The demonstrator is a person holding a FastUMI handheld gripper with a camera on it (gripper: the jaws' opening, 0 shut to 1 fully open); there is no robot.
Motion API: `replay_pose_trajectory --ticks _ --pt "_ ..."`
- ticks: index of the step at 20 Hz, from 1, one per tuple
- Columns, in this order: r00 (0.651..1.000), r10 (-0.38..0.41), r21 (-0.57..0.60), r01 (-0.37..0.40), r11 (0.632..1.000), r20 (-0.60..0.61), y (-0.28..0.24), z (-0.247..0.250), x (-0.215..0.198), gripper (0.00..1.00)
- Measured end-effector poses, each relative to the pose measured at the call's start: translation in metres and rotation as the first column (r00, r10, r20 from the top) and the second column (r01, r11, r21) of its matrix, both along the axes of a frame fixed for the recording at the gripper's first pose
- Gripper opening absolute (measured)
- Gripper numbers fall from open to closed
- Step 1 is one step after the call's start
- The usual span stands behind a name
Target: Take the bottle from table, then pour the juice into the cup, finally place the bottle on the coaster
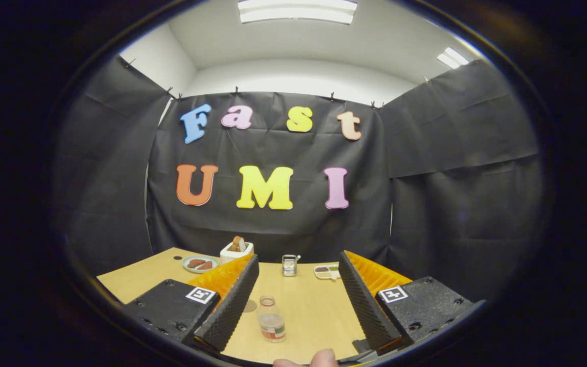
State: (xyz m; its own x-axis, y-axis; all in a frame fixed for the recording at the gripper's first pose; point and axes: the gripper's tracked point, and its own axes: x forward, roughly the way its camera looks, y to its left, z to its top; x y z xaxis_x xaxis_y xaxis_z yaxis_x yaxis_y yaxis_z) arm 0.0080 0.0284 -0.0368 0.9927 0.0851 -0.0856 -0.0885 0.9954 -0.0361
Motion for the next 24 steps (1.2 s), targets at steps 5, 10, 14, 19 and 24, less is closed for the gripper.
replay_pose_trajectory --ticks 5,10,14,19,24 --pt "0.999 0.031 -0.005 -0.031 0.999 -0.038 0.011 -0.038 0.003 1.00" --pt "0.987 0.081 0.030 -0.077 0.997 -0.137 0.030 -0.092 0.006 1.00" --pt "0.965 0.118 0.059 -0.107 0.992 -0.233 0.046 -0.140 0.007 1.00" --pt "0.926 0.143 0.082 -0.122 0.989 -0.348 0.059 -0.197 0.007 1.00" --pt "0.903 0.096 0.052 -0.082 0.995 -0.419 0.050 -0.236 0.023 1.00"
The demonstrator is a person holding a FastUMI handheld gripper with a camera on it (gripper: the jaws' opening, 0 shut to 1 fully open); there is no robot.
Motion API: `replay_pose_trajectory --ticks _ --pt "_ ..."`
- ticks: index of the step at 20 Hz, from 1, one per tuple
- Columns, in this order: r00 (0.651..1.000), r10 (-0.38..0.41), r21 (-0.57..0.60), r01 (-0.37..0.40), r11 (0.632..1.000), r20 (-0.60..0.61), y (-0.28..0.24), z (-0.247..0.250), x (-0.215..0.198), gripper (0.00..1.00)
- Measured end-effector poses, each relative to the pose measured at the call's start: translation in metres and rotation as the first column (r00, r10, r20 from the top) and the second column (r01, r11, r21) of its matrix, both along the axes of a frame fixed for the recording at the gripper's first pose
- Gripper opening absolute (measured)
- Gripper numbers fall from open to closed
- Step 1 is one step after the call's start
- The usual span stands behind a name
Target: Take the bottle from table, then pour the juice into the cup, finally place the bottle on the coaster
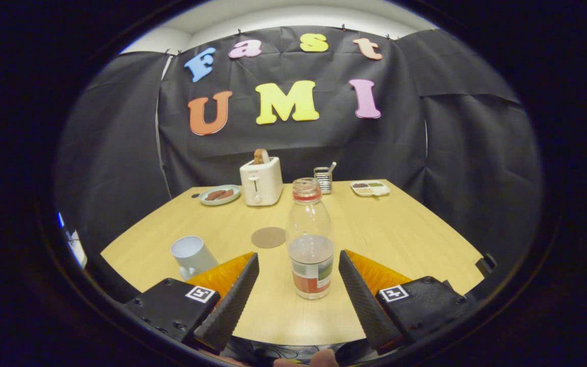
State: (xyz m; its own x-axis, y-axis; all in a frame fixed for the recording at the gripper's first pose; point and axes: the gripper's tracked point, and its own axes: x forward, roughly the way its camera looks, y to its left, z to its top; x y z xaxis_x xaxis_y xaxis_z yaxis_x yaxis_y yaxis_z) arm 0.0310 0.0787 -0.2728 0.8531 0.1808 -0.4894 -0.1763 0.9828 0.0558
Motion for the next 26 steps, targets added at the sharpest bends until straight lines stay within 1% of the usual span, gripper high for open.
replay_pose_trajectory --ticks 2,7,10,15,17,20,22,26 --pt "1.000 -0.013 -0.029 0.013 0.999 0.000 -0.003 -0.012 0.009 1.00" --pt "1.000 -0.030 -0.038 0.030 0.999 -0.005 -0.001 -0.034 0.029 1.00" --pt "0.999 -0.051 -0.003 0.051 0.999 -0.015 0.002 -0.043 0.040 1.00" --pt "0.995 -0.101 0.013 0.101 0.995 0.000 0.000 -0.048 0.057 1.00" --pt "0.993 -0.113 0.014 0.112 0.994 0.017 -0.001 -0.047 0.062 0.98" --pt "0.993 -0.114 0.028 0.114 0.993 0.018 0.002 -0.048 0.063 0.89" --pt "0.993 -0.116 0.017 0.116 0.993 0.022 0.001 -0.048 0.064 0.84" --pt "0.993 -0.104 -0.009 0.105 0.994 0.054 0.002 -0.035 0.064 0.79"
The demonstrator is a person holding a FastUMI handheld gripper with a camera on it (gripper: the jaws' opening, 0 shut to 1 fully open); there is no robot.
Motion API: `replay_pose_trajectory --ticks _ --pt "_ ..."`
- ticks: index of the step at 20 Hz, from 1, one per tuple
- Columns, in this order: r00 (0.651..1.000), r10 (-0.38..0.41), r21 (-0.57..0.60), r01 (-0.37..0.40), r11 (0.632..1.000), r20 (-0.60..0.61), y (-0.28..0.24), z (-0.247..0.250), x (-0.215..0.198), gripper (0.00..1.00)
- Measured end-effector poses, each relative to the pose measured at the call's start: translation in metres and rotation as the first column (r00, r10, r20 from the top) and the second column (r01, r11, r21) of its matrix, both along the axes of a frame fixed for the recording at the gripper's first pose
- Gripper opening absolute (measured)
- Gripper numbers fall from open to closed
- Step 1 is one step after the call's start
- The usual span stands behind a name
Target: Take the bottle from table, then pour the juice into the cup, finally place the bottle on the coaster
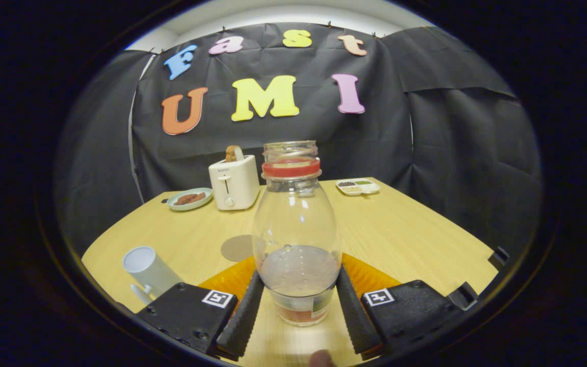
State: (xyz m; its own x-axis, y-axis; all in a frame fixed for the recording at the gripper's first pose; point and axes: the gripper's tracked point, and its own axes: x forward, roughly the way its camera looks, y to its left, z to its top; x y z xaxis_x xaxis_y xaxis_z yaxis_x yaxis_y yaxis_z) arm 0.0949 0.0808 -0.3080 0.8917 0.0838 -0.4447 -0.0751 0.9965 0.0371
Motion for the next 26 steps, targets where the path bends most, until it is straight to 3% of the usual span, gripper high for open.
replay_pose_trajectory --ticks 7,13,21,26 --pt "0.992 0.104 -0.190 -0.089 0.978 0.071 0.024 0.029 0.004 0.75" --pt "0.972 0.190 -0.404 -0.120 0.907 0.137 0.051 0.049 0.016 0.75" --pt "0.936 0.304 -0.664 -0.115 0.739 0.177 0.079 0.044 0.019 0.75" --pt "0.910 0.377 -0.820 -0.080 0.566 0.172 0.087 0.036 0.018 0.75"
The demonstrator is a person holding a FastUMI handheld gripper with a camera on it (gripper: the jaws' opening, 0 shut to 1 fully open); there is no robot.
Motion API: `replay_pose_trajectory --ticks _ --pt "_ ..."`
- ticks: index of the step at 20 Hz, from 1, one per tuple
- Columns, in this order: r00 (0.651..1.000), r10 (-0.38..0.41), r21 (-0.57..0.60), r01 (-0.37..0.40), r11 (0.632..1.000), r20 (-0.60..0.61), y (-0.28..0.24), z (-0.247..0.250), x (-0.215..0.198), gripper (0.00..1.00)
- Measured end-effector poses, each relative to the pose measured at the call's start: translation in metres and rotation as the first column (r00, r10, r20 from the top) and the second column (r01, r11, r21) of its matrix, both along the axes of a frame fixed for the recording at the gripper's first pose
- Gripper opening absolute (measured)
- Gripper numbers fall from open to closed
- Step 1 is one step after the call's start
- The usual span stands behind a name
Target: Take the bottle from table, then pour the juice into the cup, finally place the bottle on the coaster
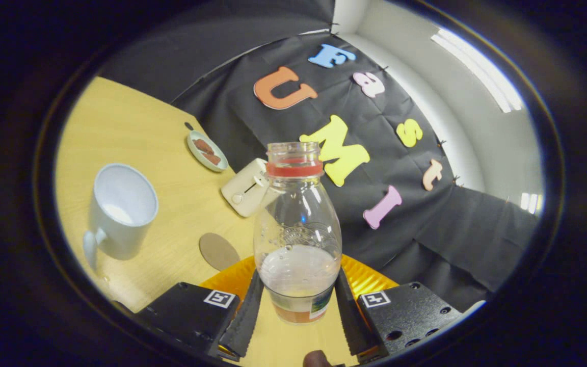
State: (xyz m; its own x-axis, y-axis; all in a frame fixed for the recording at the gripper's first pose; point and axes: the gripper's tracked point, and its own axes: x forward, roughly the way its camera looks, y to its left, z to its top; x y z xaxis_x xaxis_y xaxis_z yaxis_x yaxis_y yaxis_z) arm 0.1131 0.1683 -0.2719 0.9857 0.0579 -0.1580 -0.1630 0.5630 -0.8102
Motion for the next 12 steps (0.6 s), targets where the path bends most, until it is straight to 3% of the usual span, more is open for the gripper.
replay_pose_trajectory --ticks 5,12 --pt "0.999 0.034 -0.150 -0.028 0.988 0.042 0.004 -0.008 -0.001 0.75" --pt "0.996 0.088 -0.329 -0.076 0.941 0.021 0.011 -0.026 -0.005 0.75"
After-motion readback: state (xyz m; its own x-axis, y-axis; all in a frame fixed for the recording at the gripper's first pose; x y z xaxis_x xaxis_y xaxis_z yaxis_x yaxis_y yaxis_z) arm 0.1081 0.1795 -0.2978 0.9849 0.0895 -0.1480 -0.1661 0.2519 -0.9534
